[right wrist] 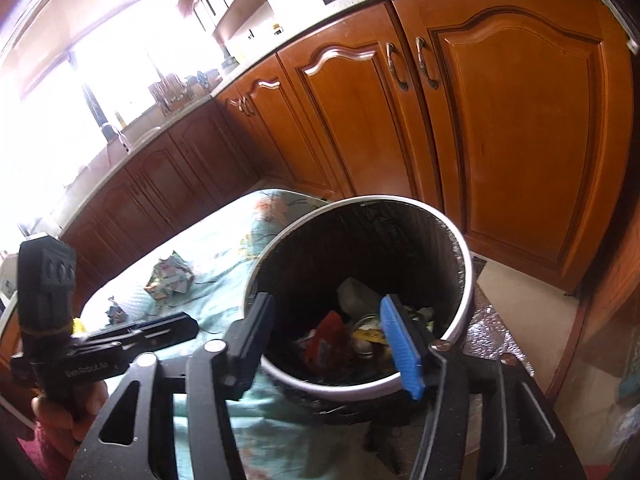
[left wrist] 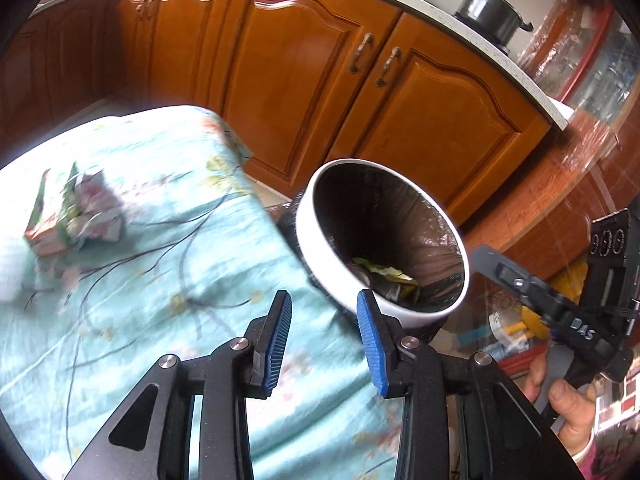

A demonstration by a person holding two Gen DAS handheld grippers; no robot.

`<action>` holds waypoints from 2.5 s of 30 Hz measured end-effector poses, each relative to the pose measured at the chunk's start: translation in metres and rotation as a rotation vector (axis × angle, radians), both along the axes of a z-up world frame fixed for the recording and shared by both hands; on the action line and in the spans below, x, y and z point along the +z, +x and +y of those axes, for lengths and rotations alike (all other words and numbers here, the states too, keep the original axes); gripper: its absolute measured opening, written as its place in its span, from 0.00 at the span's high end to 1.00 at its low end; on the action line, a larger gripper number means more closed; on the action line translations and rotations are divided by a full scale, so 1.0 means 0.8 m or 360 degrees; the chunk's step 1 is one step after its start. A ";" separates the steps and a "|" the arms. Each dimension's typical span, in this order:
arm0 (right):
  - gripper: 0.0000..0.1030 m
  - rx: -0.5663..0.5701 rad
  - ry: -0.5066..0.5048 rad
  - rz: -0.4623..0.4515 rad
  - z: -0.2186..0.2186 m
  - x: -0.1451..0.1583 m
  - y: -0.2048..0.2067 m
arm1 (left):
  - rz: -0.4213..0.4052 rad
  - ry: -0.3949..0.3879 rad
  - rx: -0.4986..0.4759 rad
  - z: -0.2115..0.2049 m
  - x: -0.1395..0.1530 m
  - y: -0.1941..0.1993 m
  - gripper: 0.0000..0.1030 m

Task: Collect trash
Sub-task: 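Move both open tools back over the table toward the remaining trash, then grasp the white mesh foam net with the left tool while the right tool grasps the crumpled paper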

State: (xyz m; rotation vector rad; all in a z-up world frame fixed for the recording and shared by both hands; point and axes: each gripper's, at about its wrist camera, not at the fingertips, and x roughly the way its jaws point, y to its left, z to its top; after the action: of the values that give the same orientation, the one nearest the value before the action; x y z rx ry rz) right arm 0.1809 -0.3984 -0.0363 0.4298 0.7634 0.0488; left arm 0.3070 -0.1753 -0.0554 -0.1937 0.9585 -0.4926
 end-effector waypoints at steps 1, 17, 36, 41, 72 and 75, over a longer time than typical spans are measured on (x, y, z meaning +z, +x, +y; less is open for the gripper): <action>0.29 0.0004 0.0013 -0.0018 0.006 0.003 -0.003 | -0.0011 0.0007 0.0021 0.007 0.002 -0.008 0.67; 0.13 0.0284 0.0125 -0.0049 0.141 -0.001 -0.002 | -0.0027 0.0044 0.0396 0.157 0.012 -0.096 0.61; 0.13 0.0504 0.0106 0.0101 0.229 -0.039 0.039 | -0.0021 0.0019 0.0668 0.261 0.005 -0.121 0.56; 0.13 0.0536 0.0105 0.0105 0.243 -0.040 0.053 | -0.0015 0.0036 0.0714 0.277 0.003 -0.117 0.56; 0.92 0.0572 0.0030 0.0143 0.275 -0.070 0.211 | -0.0061 0.0233 0.0628 0.254 -0.014 0.026 0.80; 0.97 0.0590 0.0025 0.0102 0.270 -0.059 0.192 | -0.0084 0.0208 0.0619 0.253 -0.008 0.011 0.81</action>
State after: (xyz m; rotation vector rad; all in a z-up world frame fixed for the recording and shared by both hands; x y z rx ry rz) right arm 0.3342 -0.1827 -0.0833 0.3012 0.8987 0.3891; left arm 0.3161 0.0272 -0.0615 -0.2412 0.8716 -0.0772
